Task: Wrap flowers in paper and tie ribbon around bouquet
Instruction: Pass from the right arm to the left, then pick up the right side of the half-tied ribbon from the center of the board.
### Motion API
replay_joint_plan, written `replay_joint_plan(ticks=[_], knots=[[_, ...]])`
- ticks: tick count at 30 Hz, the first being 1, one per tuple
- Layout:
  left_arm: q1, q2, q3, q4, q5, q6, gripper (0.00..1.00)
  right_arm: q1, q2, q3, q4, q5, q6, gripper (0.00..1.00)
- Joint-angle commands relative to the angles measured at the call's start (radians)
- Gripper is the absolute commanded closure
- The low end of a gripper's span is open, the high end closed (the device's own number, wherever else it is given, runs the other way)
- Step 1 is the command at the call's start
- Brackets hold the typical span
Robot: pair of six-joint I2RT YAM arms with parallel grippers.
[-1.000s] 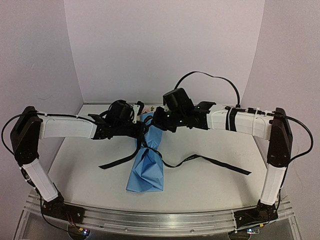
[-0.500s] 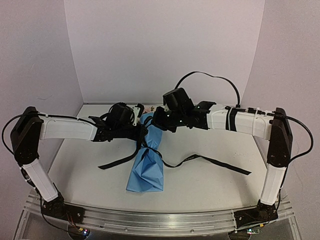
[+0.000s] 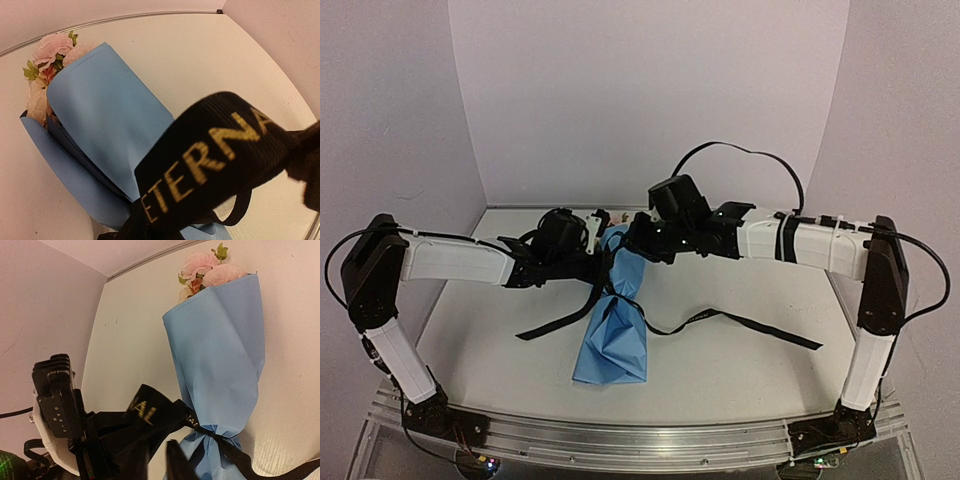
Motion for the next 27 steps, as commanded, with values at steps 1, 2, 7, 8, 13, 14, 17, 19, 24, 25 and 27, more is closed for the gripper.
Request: replay_joint_plan(ticks=[1,2,7,8,13,14,17,19,24,25,27], knots=[[-0.003,-0.036,-0.051,0.077,0.012,0.030,1.00,-0.001,-0.103,-0.052,-0.009,0.072,-0.023,0.50],[-0.003,-0.042,-0.061,0.089,0.022,0.038,1.00,-0.001,-0.116,-0.066,-0.022,0.088,-0.027,0.45],[-0.003,-0.067,-0.121,0.167,0.073,0.065,1.00,-0.007,-0.228,-0.174,-0.108,0.176,-0.018,0.41],[-0.003,-0.069,-0.127,0.181,0.084,0.074,1.00,-0.013,-0.250,-0.205,-0.132,0.192,-0.001,0.41],[-0.003,-0.075,-0.140,0.211,0.118,0.100,1.00,-0.054,-0.388,-0.434,-0.211,0.247,0.102,0.40],[-0.003,-0.077,-0.139,0.212,0.121,0.102,1.00,-0.063,-0.420,-0.490,-0.222,0.250,0.137,0.40],[-0.003,-0.090,-0.143,0.220,0.131,0.106,1.00,-0.107,-0.481,-0.621,-0.250,0.241,0.253,0.38],[-0.003,-0.096,-0.146,0.225,0.134,0.108,1.00,-0.144,-0.501,-0.693,-0.259,0.218,0.307,0.38],[-0.003,-0.102,-0.155,0.232,0.146,0.111,1.00,-0.214,-0.489,-0.754,-0.261,0.198,0.415,0.33],[-0.003,-0.104,-0.160,0.236,0.146,0.111,1.00,-0.229,-0.469,-0.740,-0.261,0.188,0.419,0.32],[-0.003,-0.106,-0.164,0.240,0.147,0.111,1.00,-0.257,-0.420,-0.702,-0.260,0.162,0.431,0.29]])
